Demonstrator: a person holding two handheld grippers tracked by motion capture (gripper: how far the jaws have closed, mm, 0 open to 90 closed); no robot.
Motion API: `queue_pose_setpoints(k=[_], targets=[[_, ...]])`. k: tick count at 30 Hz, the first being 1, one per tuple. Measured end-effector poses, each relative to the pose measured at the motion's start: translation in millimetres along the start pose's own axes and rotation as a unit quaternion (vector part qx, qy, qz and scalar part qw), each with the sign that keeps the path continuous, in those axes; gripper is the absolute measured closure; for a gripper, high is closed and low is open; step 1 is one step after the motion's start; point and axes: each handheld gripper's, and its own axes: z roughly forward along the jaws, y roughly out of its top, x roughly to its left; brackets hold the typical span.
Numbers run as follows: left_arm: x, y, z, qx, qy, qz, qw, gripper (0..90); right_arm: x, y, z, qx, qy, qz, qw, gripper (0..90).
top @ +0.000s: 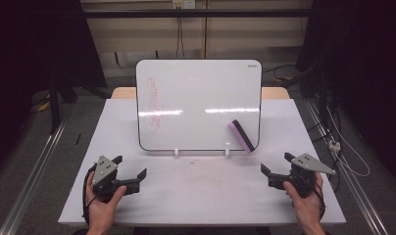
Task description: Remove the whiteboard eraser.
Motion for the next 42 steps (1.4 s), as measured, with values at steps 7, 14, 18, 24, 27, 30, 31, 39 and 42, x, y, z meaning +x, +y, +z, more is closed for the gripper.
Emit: queue_pose_setpoints(k=[7,14,18,24,27,30,31,39,42], targets=[[0.4,0.0,0.9,0.005,0.0,0.002,1.0,4.2,-1.9,-2.1,2.1,0.004,-0.001,0.012,0.9999,3.1],[2.2,-0.6,2.1,0.009,0.004,-0.007,0.9999,4.2,-0.6,-3.9,2.2,0.01,0.015,0.009,0.9998,4.0],[3.7,-1.2,3.7,0.015,0.002,-0.009,0.9998,4.2,1.8,-3.3,5.1,0.018,0.018,-0.001,0.9997,4.1],[4.9,-1.6,3.2,0.012,-0.002,-0.007,0.9999,4.2,7.4,1.0,9.7,0.017,0.019,-0.01,0.9996,8.1],[5.8,-2.2,2.8,0.015,0.003,-0.007,0.9999,4.2,9.4,5.2,12.1,0.01,0.015,-0.017,0.9997,7.9],[6.1,-1.6,2.6,0.013,0.002,-0.008,0.9999,4.2,11.5,10.2,13.6,0.002,0.009,-0.026,0.9996,7.7],[6.1,-1.7,2.7,0.014,0.002,-0.007,0.9999,4.2,12.2,11.4,14.0,-0.002,0.007,-0.028,0.9996,7.5],[5.5,-2.4,3.8,0.027,0.008,-0.003,0.9996,4.6,18.7,20.1,20.1,-0.015,0.013,-0.036,0.9991,6.5],[5.6,-2.1,4.3,0.025,0.008,-0.005,0.9996,4.8,20.4,25.0,22.8,-0.026,0.011,-0.035,0.999,5.5]])
